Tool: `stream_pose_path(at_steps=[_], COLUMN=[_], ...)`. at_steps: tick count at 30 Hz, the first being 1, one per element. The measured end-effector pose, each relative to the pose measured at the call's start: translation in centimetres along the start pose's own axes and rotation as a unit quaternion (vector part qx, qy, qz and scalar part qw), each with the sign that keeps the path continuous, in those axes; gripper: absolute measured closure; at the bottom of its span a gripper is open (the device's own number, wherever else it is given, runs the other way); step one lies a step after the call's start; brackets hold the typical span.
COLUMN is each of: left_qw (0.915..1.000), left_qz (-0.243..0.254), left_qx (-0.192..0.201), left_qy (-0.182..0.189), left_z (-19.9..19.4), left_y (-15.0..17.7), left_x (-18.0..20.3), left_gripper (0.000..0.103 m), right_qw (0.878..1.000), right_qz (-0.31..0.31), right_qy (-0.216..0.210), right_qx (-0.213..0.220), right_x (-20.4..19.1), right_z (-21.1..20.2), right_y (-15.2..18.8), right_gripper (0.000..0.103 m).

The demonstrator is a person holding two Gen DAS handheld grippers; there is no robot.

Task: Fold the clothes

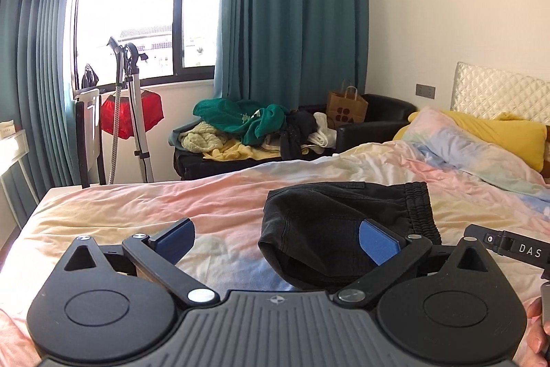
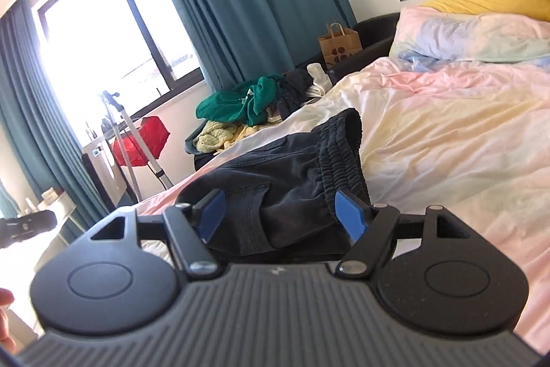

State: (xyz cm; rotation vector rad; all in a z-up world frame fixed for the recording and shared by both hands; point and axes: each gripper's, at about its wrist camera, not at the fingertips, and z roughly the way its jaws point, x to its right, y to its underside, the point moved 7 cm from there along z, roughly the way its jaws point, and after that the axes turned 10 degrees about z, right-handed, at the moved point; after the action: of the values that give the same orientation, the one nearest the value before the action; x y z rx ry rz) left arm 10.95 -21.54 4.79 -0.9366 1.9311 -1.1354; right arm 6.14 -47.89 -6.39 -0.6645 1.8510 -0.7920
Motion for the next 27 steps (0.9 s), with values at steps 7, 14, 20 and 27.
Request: stream_pose_path(at_steps=[7,14,20,27], left_qw=[0.9992,0.9996,0.9994,0.999], left_qz=[0.038,0.025,0.013,0.002], left_qx=[-0.013,0.008,0.012,0.008], left_qy=[-0.007,-0.014,-0.029,-0.044], left_z=[-4.2,-5.6,-4.8,-4.1], left_y=[3.0,5.1,7.1,9.0], left_x=[1.4,1.2,-1.0,-3.5], left_gripper=[0.0,0.0,0.0,0.0], right_qw=[0.997,0.994,0.988,0.988], right_qz=[-0.067,-0.105,-0.141,-0.15], right_qy=[-0.017,-0.02,-0.016,0.003], right_qx=[0.02,0.033,0.056,0.039], right_x=[-3.3,-5.1,-6.6,-7.3], right_z=[-4.2,-5.0,-4.5,-2.4], right_y=[2.2,4.1,5.4,6.9], right_gripper=[0.028,0.025,0.016,0.015])
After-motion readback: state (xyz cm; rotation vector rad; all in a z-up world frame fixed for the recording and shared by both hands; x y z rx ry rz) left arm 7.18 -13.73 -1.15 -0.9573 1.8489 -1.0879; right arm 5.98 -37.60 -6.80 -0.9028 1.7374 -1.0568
